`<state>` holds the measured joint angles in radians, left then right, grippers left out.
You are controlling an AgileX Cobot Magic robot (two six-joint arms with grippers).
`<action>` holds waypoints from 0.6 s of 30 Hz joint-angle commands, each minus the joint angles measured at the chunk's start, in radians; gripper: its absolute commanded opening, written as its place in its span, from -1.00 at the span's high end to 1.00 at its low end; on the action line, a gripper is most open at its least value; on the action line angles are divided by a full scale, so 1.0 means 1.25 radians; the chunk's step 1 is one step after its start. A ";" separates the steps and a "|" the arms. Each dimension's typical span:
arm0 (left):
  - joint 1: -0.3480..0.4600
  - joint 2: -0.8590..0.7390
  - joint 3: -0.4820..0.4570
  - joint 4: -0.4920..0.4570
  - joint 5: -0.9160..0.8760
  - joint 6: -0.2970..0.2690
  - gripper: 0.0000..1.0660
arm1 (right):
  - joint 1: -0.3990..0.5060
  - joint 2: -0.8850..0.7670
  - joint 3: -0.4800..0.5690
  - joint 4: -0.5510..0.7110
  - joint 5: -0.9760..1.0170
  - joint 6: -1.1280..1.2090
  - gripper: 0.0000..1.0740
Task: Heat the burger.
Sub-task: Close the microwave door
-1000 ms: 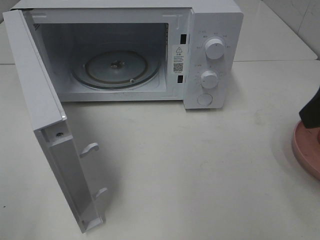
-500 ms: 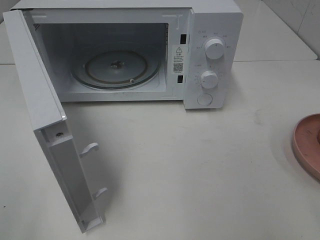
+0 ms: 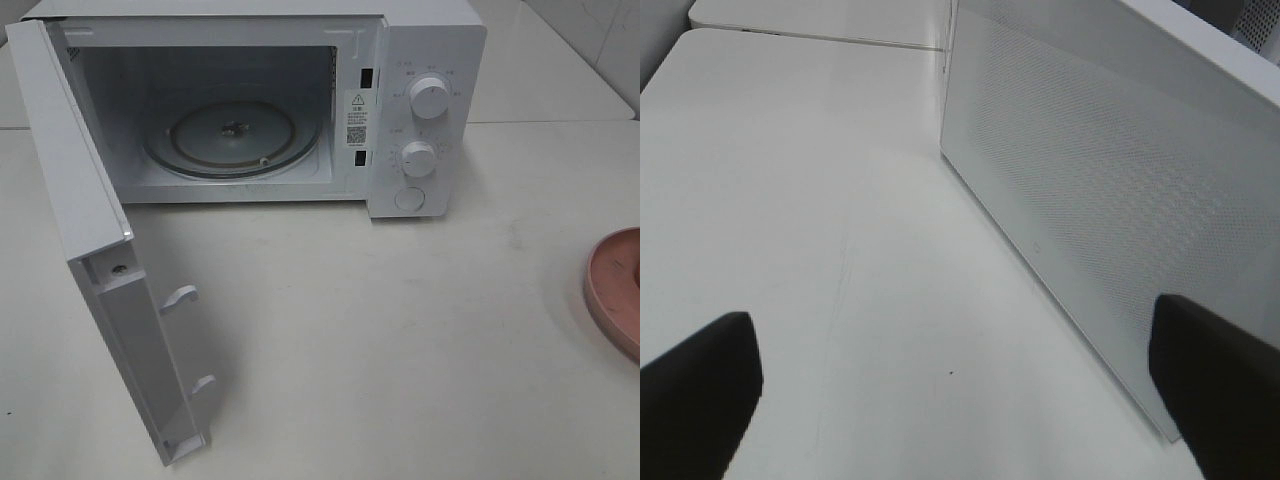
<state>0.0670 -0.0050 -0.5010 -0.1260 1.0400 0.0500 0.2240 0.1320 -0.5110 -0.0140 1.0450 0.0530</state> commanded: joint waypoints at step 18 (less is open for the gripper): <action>0.003 -0.015 0.005 -0.007 -0.004 -0.006 -0.83 | -0.057 -0.130 0.002 -0.002 -0.006 -0.008 -0.42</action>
<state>0.0670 -0.0050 -0.5010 -0.1260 1.0400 0.0500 0.1570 -0.0040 -0.5090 -0.0140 1.0400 0.0510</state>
